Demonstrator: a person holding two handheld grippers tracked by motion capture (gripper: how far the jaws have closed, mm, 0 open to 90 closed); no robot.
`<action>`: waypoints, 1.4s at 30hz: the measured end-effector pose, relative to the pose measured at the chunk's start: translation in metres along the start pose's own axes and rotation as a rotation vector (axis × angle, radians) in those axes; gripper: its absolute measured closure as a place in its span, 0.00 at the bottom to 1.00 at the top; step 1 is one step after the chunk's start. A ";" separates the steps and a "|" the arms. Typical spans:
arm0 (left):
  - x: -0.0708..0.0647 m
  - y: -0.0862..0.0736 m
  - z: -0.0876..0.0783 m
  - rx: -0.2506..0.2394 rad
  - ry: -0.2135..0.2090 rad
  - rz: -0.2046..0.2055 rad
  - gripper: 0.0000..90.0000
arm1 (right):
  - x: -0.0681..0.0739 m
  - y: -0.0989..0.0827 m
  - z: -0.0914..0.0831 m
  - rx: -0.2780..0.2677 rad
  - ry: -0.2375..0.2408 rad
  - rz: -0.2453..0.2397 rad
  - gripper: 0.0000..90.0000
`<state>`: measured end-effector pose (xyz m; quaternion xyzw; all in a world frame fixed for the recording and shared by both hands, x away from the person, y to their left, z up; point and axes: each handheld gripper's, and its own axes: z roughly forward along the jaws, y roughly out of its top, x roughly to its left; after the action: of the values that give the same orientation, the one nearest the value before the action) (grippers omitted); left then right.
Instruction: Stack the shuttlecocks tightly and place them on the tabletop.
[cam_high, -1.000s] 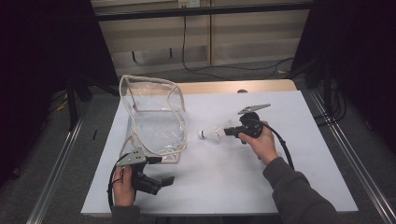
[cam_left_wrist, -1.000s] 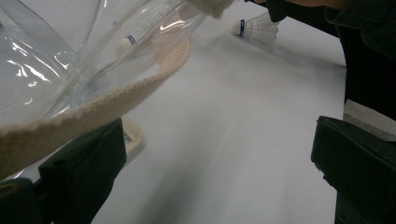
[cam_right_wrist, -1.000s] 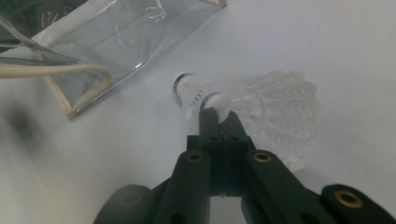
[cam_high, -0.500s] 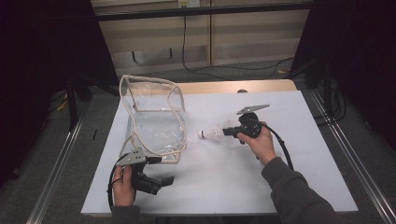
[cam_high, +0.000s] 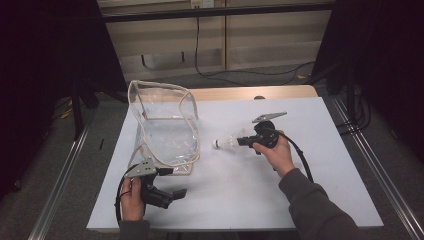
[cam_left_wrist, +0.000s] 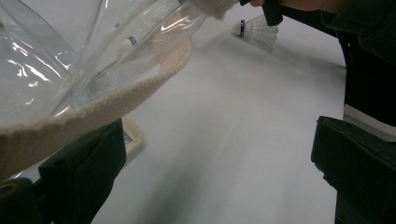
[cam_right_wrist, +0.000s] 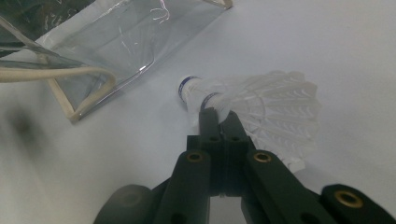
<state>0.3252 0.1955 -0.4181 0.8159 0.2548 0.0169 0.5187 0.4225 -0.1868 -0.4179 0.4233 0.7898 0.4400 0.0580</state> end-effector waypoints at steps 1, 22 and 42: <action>0.000 0.000 0.000 0.003 -0.001 0.002 0.04 | 0.000 0.000 0.000 -0.002 0.000 0.000 1.00; 0.000 -0.001 0.001 0.004 0.003 -0.003 0.04 | 0.001 -0.001 0.004 -0.006 0.004 -0.003 1.00; 0.001 0.000 0.000 0.003 -0.001 -0.004 0.04 | 0.002 -0.002 0.011 -0.010 0.011 -0.003 1.00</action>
<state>0.3258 0.1959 -0.4187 0.8161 0.2563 0.0152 0.5177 0.4249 -0.1789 -0.4256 0.4194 0.7886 0.4460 0.0563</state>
